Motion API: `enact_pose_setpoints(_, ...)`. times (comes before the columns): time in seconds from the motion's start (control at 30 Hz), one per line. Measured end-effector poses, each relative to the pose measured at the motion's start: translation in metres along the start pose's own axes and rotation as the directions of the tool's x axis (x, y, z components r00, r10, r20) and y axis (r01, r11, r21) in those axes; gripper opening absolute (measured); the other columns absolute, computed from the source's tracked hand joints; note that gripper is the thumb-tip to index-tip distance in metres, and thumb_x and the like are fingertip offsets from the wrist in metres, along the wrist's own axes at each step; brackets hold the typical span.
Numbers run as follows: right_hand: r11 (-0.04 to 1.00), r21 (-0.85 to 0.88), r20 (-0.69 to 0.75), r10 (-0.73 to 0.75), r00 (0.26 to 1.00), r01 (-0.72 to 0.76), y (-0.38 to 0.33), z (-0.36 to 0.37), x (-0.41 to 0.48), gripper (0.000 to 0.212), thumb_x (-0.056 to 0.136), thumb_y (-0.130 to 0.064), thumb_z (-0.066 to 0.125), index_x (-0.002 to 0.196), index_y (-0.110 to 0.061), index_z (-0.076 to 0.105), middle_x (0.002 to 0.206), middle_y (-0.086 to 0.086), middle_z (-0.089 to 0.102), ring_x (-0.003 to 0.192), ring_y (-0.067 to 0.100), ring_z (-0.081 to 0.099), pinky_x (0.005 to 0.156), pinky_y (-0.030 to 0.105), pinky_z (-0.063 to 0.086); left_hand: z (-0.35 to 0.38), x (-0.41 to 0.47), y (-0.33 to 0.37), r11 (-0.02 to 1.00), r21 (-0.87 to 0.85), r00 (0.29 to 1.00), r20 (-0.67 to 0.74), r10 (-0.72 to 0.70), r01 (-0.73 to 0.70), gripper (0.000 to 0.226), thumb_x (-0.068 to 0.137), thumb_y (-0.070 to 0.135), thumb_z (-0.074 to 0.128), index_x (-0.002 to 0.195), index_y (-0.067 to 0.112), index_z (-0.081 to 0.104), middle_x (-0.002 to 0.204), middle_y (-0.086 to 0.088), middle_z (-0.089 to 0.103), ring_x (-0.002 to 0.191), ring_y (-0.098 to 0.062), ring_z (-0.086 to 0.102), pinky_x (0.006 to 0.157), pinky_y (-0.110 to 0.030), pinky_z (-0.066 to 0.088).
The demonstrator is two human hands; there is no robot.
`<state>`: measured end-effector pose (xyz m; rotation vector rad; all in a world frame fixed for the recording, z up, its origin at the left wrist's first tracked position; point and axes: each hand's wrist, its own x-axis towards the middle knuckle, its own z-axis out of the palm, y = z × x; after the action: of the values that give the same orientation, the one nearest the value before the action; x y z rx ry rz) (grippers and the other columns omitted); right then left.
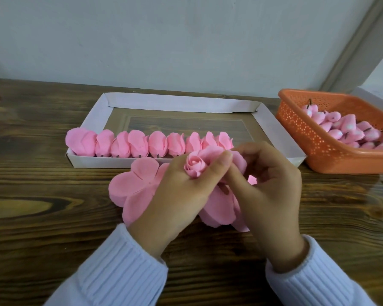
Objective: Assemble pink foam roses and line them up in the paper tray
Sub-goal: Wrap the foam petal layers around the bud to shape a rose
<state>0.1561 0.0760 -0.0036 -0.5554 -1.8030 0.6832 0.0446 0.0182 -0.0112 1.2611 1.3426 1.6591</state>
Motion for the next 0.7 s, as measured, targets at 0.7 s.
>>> enact_pose_setpoints(0.7,0.311,0.605,0.655,0.330,0.680,-0.733,-0.004,0.013,-0.002,0.022,0.086,-0.007,0.053,0.107,-0.003,0.059,0.101,0.021,0.060,0.085,0.026,0.060,0.072,0.030,0.054,0.004,0.002,0.002,0.905,-0.414,0.971,-0.158,-0.181,0.101,0.042,0.064,0.066,0.066,0.077,0.027,0.076,0.088,-0.010,0.073,0.092,-0.028,0.072,0.082,-0.046,0.057)
